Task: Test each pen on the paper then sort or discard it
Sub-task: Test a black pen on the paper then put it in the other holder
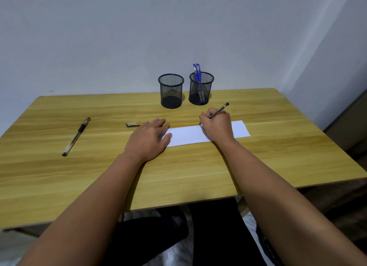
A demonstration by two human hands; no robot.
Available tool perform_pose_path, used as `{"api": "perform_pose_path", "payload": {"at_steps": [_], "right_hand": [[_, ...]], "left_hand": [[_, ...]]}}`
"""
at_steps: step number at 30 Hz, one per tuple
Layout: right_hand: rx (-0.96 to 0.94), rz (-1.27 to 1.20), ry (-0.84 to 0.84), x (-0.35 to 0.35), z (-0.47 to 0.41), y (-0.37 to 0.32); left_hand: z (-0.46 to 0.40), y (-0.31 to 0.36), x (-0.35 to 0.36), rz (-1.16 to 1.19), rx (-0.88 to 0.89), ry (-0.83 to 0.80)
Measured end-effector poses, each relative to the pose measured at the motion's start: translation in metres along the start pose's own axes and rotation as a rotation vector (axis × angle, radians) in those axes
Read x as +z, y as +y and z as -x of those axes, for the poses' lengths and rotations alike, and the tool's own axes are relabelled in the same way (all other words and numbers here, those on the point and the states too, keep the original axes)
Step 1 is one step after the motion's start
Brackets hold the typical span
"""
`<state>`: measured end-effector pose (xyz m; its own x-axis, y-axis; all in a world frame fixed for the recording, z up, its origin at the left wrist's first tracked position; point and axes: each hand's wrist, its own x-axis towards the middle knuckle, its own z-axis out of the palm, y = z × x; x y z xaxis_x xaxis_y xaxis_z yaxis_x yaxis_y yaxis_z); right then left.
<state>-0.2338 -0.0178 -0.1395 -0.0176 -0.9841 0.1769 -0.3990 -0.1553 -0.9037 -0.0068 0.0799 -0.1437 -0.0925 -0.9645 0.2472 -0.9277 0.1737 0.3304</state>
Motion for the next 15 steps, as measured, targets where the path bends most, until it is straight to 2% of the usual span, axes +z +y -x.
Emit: {"api": "perform_pose_path", "payload": {"at_steps": [5,10,15], "right_hand": [[0.036,-0.106,-0.004,0.0,0.0,0.0],[0.032,-0.08,0.032,0.001,-0.001,0.001],[0.06,-0.052,0.044,-0.001,-0.004,0.004]], "left_hand": [[0.002,0.0,-0.001,0.023,-0.005,0.01],[0.007,-0.01,-0.007,0.108,0.004,-0.064],[0.013,-0.011,-0.005,0.083,0.015,-0.006]]}}
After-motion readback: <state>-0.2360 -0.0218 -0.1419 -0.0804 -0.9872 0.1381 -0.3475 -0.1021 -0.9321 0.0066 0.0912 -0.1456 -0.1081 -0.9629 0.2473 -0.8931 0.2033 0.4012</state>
